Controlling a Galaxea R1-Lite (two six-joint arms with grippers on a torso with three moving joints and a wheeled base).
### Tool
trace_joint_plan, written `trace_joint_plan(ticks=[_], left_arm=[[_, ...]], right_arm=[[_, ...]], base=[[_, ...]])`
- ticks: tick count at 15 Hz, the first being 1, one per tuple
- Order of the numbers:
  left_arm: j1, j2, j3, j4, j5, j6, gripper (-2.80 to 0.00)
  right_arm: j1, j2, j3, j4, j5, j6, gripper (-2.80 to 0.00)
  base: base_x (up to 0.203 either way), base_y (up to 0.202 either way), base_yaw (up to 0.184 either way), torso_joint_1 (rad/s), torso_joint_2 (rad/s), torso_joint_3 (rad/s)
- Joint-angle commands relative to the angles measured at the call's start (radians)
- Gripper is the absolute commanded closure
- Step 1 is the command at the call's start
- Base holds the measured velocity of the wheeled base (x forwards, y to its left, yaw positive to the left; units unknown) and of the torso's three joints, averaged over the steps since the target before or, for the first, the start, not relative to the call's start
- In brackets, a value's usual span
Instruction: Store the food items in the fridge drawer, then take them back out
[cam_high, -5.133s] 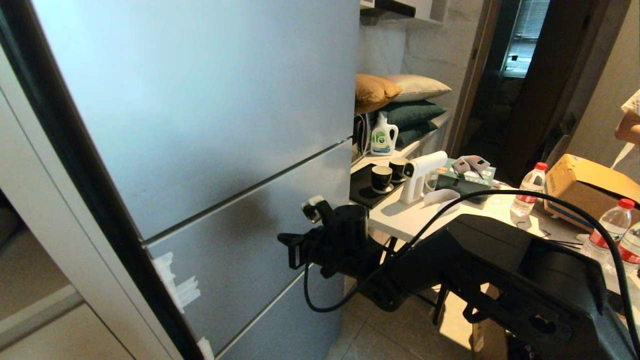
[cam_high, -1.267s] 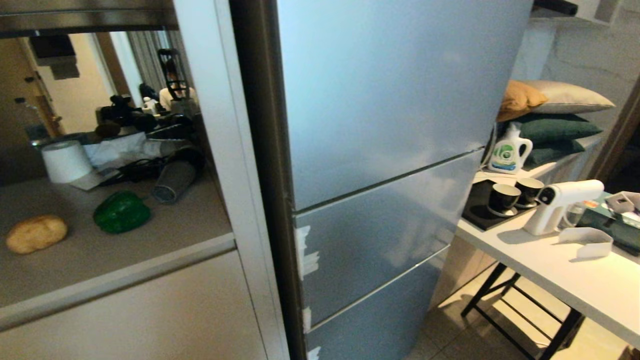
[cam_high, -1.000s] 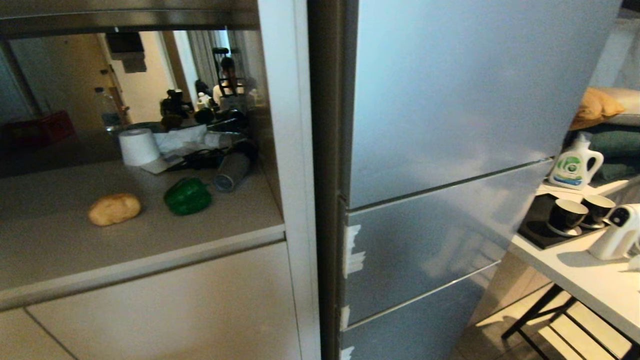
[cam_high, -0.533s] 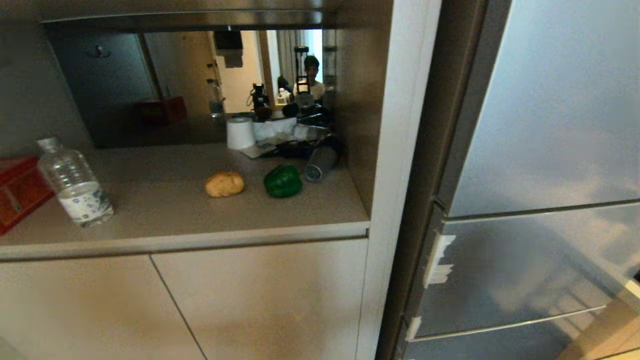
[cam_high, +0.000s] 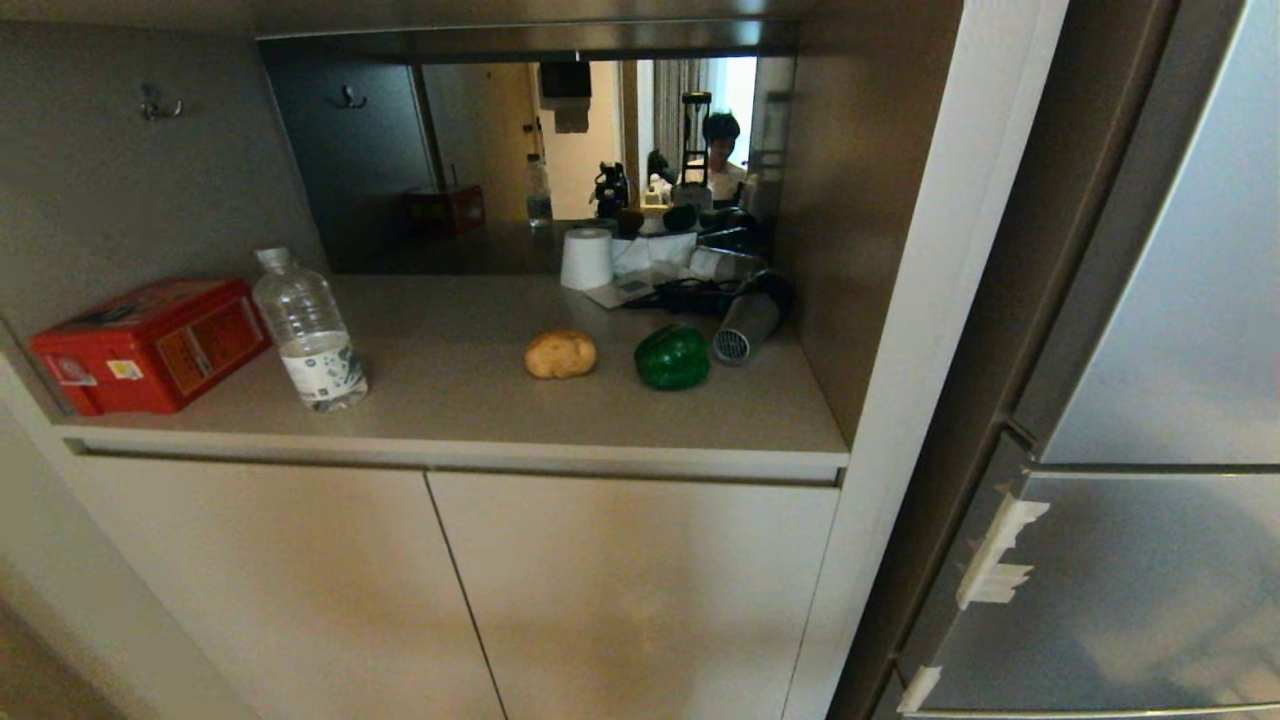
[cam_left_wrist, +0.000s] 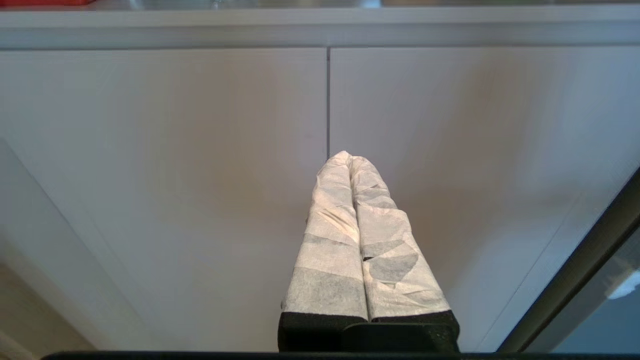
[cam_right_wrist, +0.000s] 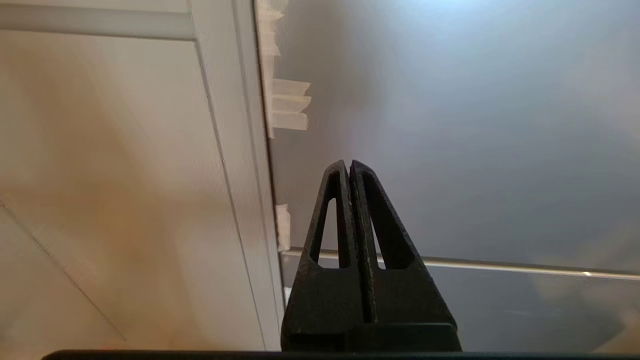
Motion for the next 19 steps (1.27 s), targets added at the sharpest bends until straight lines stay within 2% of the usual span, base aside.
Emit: trace_joint_plan(ticks=[1,8,19], left_arm=[[-0.001,0.000,0.011,-0.001,0.000,0.000,0.00],[-0.001,0.000,0.011,-0.001,0.000,0.000,0.00],[-0.001,0.000,0.011,-0.001,0.000,0.000,0.00]], right_arm=[[-0.001,0.001,0.000,0.000,0.001,-0.002,0.00],[-0.001,0.002,0.000,0.001,0.005,-0.012,0.00],[-0.001,0.002,0.000,-0.002,0.000,0.023,0.00]], base=[[0.000,0.000,0.000,0.000,0.00,0.000],[0.000,0.000,0.000,0.000,0.00,0.000],[0.000,0.000,0.000,0.000,0.00,0.000]])
